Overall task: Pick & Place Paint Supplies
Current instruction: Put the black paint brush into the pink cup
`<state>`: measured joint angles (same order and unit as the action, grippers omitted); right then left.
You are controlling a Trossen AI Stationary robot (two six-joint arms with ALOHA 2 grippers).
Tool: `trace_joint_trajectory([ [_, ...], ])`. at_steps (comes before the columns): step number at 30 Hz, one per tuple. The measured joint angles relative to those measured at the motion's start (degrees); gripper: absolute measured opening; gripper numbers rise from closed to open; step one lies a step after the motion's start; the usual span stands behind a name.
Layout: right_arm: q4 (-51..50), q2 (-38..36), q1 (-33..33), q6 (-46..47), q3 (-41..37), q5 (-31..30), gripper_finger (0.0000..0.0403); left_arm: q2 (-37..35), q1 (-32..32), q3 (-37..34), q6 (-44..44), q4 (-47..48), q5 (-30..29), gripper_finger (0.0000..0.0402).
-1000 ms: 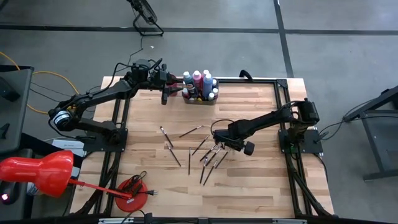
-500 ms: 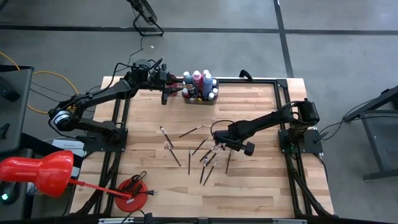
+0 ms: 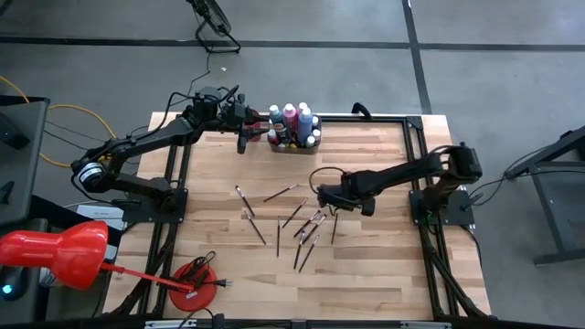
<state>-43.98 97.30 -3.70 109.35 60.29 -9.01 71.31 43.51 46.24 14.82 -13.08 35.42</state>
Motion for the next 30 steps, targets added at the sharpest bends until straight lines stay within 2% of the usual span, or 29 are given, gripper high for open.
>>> trace_joint_trajectory([
  [3, 0.17, -3.87, -0.09, -3.58, 0.05, -6.21, 0.0003, 0.01, -0.02, 0.00, -1.44, -0.02, 0.19, 0.0161],
  [8, 4.39, -11.37, 0.14, -16.39, 0.09, -19.07, 0.0003, 0.04, -0.03, -0.02, -5.54, -1.60, 6.41, 0.0161],
  [12, 13.06, -16.67, 1.52, -32.03, 0.09, -26.33, 0.0003, 0.04, -1.38, -0.02, -11.18, -4.80, 7.99, 0.0161],
  [15, 23.15, -19.75, 3.20, -47.72, 0.09, -27.97, 0.0003, 0.04, -3.44, -0.02, -15.73, -8.84, 7.81, 0.0161],
  [18, 34.42, -21.57, 5.05, -63.12, 0.11, -27.12, 0.0003, 0.04, -6.34, -0.02, -19.16, -12.71, 6.44, 0.0161],
  [22, 46.62, -22.52, 8.19, -76.77, 0.18, -21.08, 0.0003, 0.04, -10.48, 0.44, -19.73, -14.25, 1.48, 0.0161],
  [26, 53.88, -22.54, 11.66, -83.40, 0.18, -12.36, 0.0003, 0.17, -13.11, 2.86, -20.41, -13.89, -2.14, 0.0161],
  [30, 56.18, -22.53, 14.82, -85.21, 0.18, -3.48, 0.0003, 1.29, -14.77, 5.32, -23.42, -12.94, -5.93, 0.0161],
])
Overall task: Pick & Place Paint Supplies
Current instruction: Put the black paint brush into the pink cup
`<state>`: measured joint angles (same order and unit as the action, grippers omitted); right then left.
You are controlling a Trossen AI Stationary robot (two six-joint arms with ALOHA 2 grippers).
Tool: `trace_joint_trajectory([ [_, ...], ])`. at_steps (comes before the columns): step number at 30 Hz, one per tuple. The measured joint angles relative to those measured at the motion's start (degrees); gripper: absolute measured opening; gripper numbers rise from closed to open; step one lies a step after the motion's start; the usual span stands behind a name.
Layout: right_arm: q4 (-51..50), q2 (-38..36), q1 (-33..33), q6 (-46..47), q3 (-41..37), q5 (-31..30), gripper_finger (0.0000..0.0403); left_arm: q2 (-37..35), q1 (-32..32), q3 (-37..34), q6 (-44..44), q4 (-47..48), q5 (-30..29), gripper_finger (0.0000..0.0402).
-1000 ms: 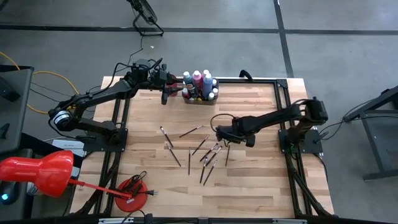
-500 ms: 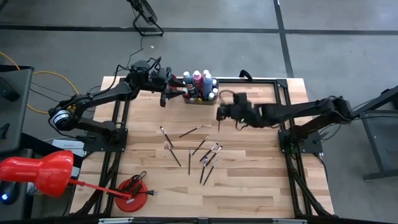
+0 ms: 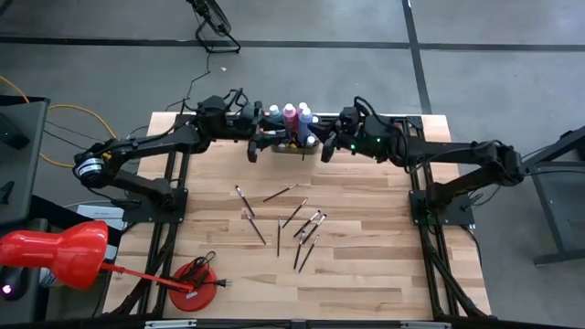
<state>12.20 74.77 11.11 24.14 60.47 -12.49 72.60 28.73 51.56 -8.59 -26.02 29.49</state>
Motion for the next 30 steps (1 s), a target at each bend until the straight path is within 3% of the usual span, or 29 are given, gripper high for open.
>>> trace_joint_trajectory([
  [12, 8.00, 1.77, 4.49, -5.77, -0.02, 14.36, 0.0003, 5.51, -3.46, 6.92, -1.34, 4.06, -3.23, 0.0162],
  [23, 7.89, 2.07, 4.81, -6.54, -0.02, 16.14, 0.0003, 10.41, -6.45, 11.66, -1.34, 3.76, -5.05, 0.0160],
  [27, 7.67, 2.07, 4.98, -6.60, -0.02, 17.61, 0.0003, 10.69, -6.25, 11.66, -1.26, 4.14, -5.43, 0.0123],
  [30, 7.27, 2.07, 5.09, -6.66, -0.02, 18.48, 0.0003, 10.69, -6.27, 11.66, -0.70, 3.91, -5.30, 0.0054],
])
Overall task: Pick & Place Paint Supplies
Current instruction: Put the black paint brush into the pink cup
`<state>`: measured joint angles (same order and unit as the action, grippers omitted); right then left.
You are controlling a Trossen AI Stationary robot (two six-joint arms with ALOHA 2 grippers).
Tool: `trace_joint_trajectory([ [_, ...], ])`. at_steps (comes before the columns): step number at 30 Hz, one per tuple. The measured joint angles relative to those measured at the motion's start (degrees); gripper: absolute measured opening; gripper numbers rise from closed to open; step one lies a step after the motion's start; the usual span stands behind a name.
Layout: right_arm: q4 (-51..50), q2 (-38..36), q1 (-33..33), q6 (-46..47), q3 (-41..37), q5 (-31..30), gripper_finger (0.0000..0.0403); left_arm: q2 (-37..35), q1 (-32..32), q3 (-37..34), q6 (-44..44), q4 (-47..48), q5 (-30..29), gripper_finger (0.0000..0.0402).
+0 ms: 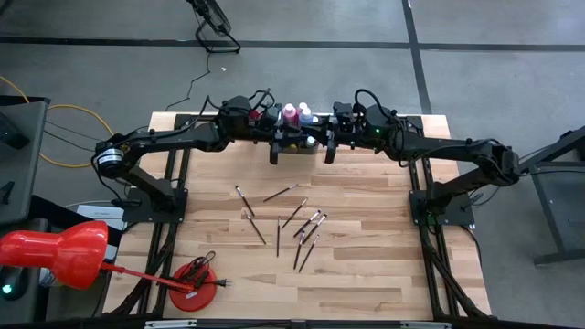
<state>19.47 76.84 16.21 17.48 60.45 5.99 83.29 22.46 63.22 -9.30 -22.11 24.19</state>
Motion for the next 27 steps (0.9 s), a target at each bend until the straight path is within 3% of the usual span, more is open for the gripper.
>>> trace_joint_trajectory([
  [2, -0.29, 0.00, 0.13, -0.90, 0.00, -0.02, 0.0003, 0.00, -0.04, 0.00, 0.34, 0.14, 0.41, 0.0017],
  [12, -1.46, -0.02, 0.38, -2.30, 0.00, -0.68, 0.0015, -0.04, 0.00, 0.00, 3.09, 2.95, -1.52, 0.0010],
  [18, -3.67, -2.03, 3.76, 3.64, 0.00, 3.11, 0.0110, -0.33, 1.52, 0.00, 7.23, 5.73, -3.20, 0.0010],
  [23, -7.85, -5.74, 6.50, 1.51, 0.00, 3.12, 0.0204, -1.30, 6.18, -0.38, 11.07, 6.66, -4.31, 0.0010],
  [27, -11.37, -8.52, 7.87, -0.58, 0.00, 2.97, 0.0247, -2.23, 10.87, -2.07, 12.24, 6.04, -4.47, 0.0010],
])
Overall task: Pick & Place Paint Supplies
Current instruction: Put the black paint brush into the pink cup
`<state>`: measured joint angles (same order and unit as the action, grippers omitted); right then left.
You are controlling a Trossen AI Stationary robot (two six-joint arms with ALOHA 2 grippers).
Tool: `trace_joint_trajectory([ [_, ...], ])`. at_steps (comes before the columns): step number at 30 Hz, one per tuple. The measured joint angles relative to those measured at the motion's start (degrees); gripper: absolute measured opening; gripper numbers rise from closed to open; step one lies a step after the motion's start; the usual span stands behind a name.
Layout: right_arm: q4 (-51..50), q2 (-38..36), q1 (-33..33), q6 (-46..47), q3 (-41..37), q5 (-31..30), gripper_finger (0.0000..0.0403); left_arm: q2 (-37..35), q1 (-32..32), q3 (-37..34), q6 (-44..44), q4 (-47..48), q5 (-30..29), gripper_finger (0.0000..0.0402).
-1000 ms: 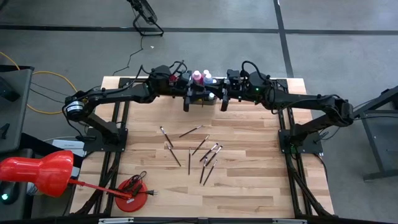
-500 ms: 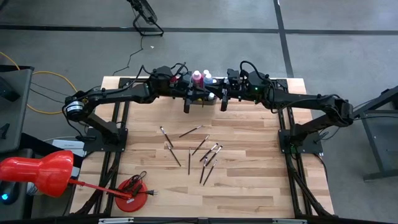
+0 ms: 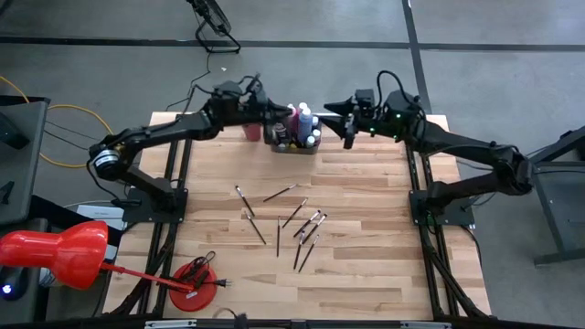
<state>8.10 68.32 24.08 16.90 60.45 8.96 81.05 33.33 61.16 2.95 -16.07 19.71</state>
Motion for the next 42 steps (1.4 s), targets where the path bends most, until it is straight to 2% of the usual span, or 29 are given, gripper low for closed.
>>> trace_joint_trajectory([
  [4, -3.35, -2.12, 0.55, -0.24, 0.00, -1.30, 0.0262, -2.07, 4.51, -3.18, 0.65, -0.47, 0.21, 0.0010],
  [9, -6.56, -2.95, 0.59, -0.26, 0.00, -3.07, 0.0262, -4.72, 10.32, -7.50, 1.88, -2.05, -0.03, 0.0010],
  [15, -7.58, -2.93, 0.48, -0.14, 0.00, -4.23, 0.0260, -4.70, 16.04, -10.41, 2.81, -4.42, -1.42, 0.0010],
  [22, -7.81, -2.87, -0.59, -0.09, 0.00, -9.32, 0.0260, -4.72, 19.20, -15.01, 2.79, -4.51, -2.41, 0.0010],
  [29, -8.42, -2.87, -2.57, -0.06, 0.00, -13.49, 0.0260, -4.72, 19.28, -18.96, 2.61, -6.41, -3.85, 0.0011],
  [36, -8.81, -2.87, -4.92, 1.45, 0.00, -17.41, 0.0260, -4.72, 19.19, -19.05, 2.17, -6.00, -3.99, 0.0063],
  [42, -11.79, -2.87, -6.74, 8.71, 0.00, -18.30, 0.0260, -4.72, 19.19, -19.05, 1.72, -5.98, -3.95, 0.0105],
])
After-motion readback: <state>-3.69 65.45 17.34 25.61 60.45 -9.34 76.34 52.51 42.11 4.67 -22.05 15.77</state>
